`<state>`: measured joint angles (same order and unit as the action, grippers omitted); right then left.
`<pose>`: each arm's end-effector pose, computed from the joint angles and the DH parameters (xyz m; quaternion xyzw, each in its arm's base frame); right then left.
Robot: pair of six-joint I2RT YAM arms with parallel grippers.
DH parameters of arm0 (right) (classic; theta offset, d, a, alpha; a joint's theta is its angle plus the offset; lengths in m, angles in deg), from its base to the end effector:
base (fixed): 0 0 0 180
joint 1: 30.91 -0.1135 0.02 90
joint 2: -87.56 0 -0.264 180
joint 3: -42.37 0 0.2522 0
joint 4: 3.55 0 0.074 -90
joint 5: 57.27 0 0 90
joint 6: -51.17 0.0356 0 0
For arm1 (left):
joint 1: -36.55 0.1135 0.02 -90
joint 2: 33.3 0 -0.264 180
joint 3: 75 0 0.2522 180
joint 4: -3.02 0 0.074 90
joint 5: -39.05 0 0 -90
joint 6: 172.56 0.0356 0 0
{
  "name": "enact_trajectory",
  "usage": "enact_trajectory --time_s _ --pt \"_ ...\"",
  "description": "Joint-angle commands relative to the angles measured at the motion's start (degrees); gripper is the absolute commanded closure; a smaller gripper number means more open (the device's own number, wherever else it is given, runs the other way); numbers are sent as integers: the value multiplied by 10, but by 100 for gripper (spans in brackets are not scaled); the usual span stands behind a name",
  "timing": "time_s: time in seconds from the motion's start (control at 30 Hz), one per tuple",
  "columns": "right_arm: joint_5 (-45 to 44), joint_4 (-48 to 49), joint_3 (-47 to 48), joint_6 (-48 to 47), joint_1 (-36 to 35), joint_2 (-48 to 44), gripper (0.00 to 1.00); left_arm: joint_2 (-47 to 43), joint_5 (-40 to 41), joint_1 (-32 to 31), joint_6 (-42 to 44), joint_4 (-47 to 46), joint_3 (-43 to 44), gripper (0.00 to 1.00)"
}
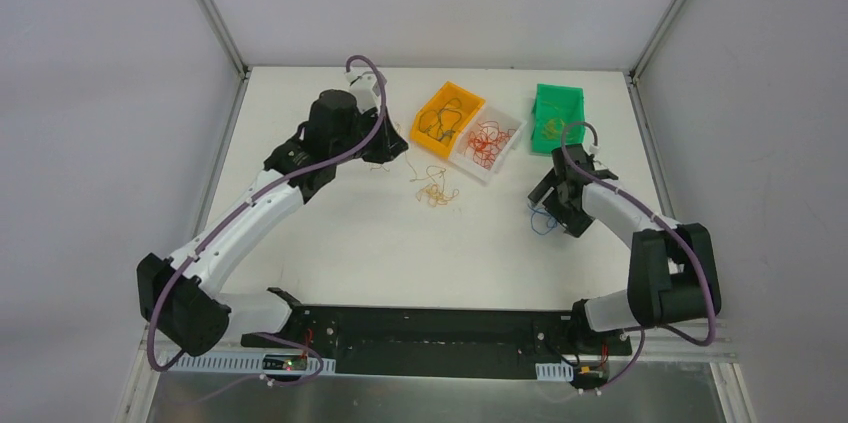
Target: Untangle the cables
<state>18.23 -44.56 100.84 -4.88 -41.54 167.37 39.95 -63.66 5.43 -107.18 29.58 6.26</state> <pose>0.2557 0.0389 0.1855 0.2242 0.9373 -0.0235 0.2658 0.2500 -0.1601 0.3669 0.1103 0.8019 -0.3507 0.4710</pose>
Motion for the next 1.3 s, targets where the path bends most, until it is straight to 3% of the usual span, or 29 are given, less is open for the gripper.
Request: enact_trajectory --time_s 0.0,0.17,0.27,0.33,0.4,0.43,0.67,0.87,1.1,1.27 --pt "15 21 17 25 1 41 4 -76 74 0 31 15 -37 100" --pt "19 33 21 33 -1 79 13 -144 120 0 28 29 -102 100" --pt "30 36 28 32 -5 99 28 -172 147 0 26 36 -128 100" --pt "46 42 33 23 -8 100 50 -184 159 0 27 41 -135 100" --pt "72 52 34 9 -9 89 89 -190 162 0 29 47 -133 100" --pt "82 51 35 7 -10 80 100 -191 161 0 29 49 -132 100" --pt "106 18 57 -21 -60 -26 100 -202 138 0 29 67 -118 100" --pt "125 -11 135 -8 -200 -102 98 -220 142 0 31 75 -119 100" --pt "214 114 184 24 -310 -67 97 -236 148 0 35 92 -105 100" --pt "223 169 229 19 -352 -1 97 -255 165 0 41 110 -95 100"
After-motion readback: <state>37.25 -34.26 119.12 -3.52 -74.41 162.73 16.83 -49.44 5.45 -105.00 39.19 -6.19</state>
